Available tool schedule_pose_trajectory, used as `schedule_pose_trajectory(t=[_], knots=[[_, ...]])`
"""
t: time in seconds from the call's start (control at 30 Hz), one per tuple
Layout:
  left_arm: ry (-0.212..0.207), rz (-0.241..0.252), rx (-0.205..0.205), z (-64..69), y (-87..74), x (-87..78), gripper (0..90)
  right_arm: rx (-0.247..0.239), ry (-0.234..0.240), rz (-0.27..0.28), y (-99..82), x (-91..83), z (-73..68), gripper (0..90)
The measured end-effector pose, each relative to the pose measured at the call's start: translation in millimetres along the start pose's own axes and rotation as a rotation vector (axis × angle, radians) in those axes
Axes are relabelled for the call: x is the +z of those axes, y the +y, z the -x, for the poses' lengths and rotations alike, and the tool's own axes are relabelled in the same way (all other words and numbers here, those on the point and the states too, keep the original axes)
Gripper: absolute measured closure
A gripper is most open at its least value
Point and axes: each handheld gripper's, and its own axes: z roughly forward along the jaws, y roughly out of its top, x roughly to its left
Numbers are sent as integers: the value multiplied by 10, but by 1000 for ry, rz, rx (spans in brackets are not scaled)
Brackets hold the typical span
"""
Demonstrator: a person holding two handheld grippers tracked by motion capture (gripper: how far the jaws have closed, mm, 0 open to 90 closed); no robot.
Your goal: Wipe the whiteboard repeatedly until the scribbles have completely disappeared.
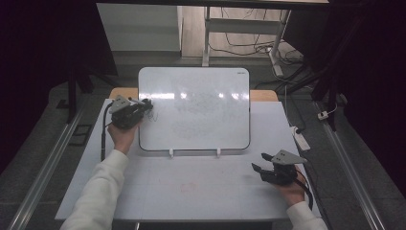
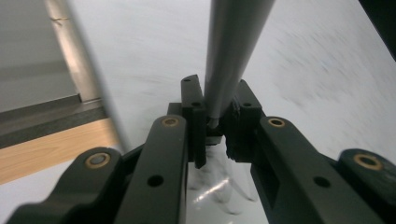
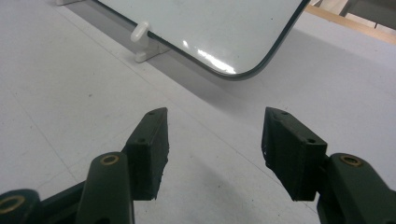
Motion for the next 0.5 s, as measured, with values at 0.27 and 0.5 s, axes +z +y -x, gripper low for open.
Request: schedule_pose_trajectory(t=[0.27,0.5], knots=[[-55,-54,117,341,-39,163,785,-7,4,-10,-2,27,-15,412],[-42,-27,38,157,-33,79,786,-6,5,-9,-6,24,-5,412]])
